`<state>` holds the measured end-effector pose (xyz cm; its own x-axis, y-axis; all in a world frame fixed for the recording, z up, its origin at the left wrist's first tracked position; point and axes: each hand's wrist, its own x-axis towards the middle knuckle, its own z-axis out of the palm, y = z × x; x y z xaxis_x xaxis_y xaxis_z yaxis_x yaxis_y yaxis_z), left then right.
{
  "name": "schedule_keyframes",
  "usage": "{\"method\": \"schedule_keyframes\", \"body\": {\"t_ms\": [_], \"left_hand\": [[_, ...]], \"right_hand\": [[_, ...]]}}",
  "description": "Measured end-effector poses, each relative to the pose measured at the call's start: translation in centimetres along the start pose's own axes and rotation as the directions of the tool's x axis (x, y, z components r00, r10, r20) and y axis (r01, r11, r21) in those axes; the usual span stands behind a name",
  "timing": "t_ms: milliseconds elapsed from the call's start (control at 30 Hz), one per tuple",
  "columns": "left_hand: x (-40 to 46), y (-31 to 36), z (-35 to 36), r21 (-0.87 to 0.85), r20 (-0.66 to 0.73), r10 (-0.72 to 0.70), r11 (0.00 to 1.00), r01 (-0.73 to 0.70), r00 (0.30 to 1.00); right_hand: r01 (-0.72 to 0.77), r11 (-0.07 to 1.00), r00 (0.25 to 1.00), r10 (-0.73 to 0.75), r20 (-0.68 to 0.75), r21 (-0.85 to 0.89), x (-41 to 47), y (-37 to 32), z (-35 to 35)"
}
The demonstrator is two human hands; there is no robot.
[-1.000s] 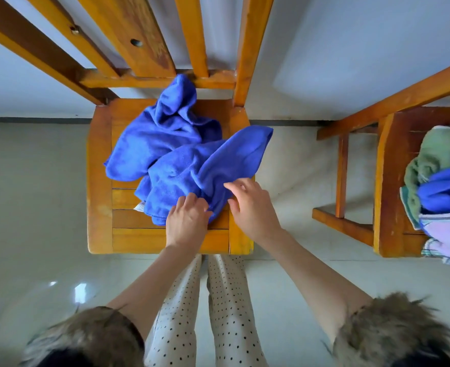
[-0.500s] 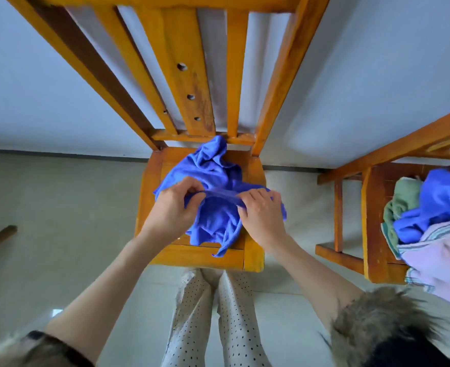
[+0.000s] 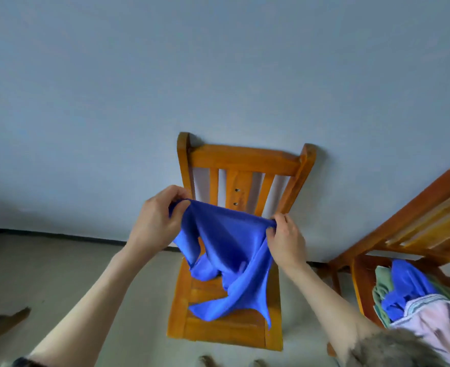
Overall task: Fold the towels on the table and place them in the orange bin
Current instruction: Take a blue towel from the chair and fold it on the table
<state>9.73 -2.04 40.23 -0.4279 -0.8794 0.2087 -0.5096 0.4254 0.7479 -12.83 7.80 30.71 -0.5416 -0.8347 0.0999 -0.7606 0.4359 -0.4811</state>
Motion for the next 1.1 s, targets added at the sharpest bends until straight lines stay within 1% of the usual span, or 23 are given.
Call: {"method": "schedule_keyframes", "body": {"t_ms": [67, 167, 267, 367, 467, 567, 633, 700, 767, 867, 933, 967, 1000, 1033, 1067, 1100], "left_hand": [[0.1, 1.1, -3.2, -0.009, -0.088, 0.019, 1.000, -0.020, 0.996], [-0.1, 2.0, -7.9, -0.002, -0.226, 0.011, 1.000, -0.012, 0.974], [-1.4, 1.8, -12.1, 0.044, -0.367, -0.028, 0.998, 0.048, 0.930], [-4.6, 0.9, -15.5, 0.052, -0.510, -0.113, 0.986, 0.161, 0.853], [-8.8, -0.4, -18.2, 0.061, -0.604, -0.179, 0.961, 0.270, 0.776], [-13.3, -1.4, -20.3, 0.135, -0.657, -0.169, 0.933, 0.334, 0.735], [-16.4, -1.9, -21.7, 0.158, -0.704, -0.174, 0.907, 0.391, 0.689], [-19.2, -2.6, -23.1, 0.140, -0.744, -0.222, 0.870, 0.472, 0.630], [-22.3, -3.4, -24.8, 0.105, -0.777, -0.291, 0.814, 0.571, 0.557], [-27.2, -4.6, -27.5, 0.073, -0.823, -0.360, 0.700, 0.710, 0.439], [-30.3, -5.7, -29.2, 0.028, -0.827, -0.423, 0.627, 0.778, 0.371], [-31.8, -6.3, -30.0, -0.007, -0.817, -0.460, 0.610, 0.792, 0.347], [-33.0, -6.9, -30.7, -0.050, -0.799, -0.498, 0.614, 0.788, 0.338], [-34.1, -7.4, -31.3, -0.094, -0.773, -0.531, 0.635, 0.766, 0.346], [-34.9, -7.7, -31.9, -0.124, -0.746, -0.550, 0.668, 0.734, 0.374], [-35.7, -8.0, -32.4, -0.134, -0.719, -0.555, 0.701, 0.700, 0.418]], "right_hand": [[-0.072, 0.990, 0.997, 0.074, -0.015, 0.120, 0.2, -2.5, -1.8], [-0.064, 0.950, 0.997, 0.075, -0.023, 0.307, 0.8, -6.0, -3.9], [0.007, 0.906, 0.999, -0.020, 0.026, 0.424, 1.4, -10.4, -5.5], [0.106, 0.867, 0.983, -0.164, 0.078, 0.487, 1.2, -14.6, -6.3], [0.206, 0.831, 0.940, -0.314, 0.131, 0.516, 0.5, -18.2, -6.7], [0.277, 0.808, 0.878, -0.432, 0.204, 0.520, -0.9, -21.2, -6.6], [0.316, 0.779, 0.830, -0.503, 0.241, 0.541, -2.2, -23.6, -6.3], [0.336, 0.739, 0.772, -0.572, 0.279, 0.584, -3.8, -26.2, -5.8], [0.368, 0.698, 0.695, -0.646, 0.317, 0.615, -5.9, -29.5, -5.4], [0.413, 0.628, 0.571, -0.743, 0.349, 0.659, -9.5, -34.9, -4.9], [0.434, 0.578, 0.488, -0.796, 0.360, 0.690, -12.3, -38.6, -4.5], [0.443, 0.554, 0.442, -0.819, 0.366, 0.705, -13.9, -40.4, -4.3], [0.452, 0.533, 0.393, -0.839, 0.377, 0.716, -15.5, -42.2, -3.8], [0.461, 0.513, 0.338, -0.856, 0.392, 0.724, -17.2, -44.1, -3.3], [0.469, 0.496, 0.278, -0.868, 0.411, 0.731, -19.1, -45.9, -2.7], [0.478, 0.474, 0.214, -0.879, 0.425, 0.739, -21.0, -47.8, -2.1]]}}
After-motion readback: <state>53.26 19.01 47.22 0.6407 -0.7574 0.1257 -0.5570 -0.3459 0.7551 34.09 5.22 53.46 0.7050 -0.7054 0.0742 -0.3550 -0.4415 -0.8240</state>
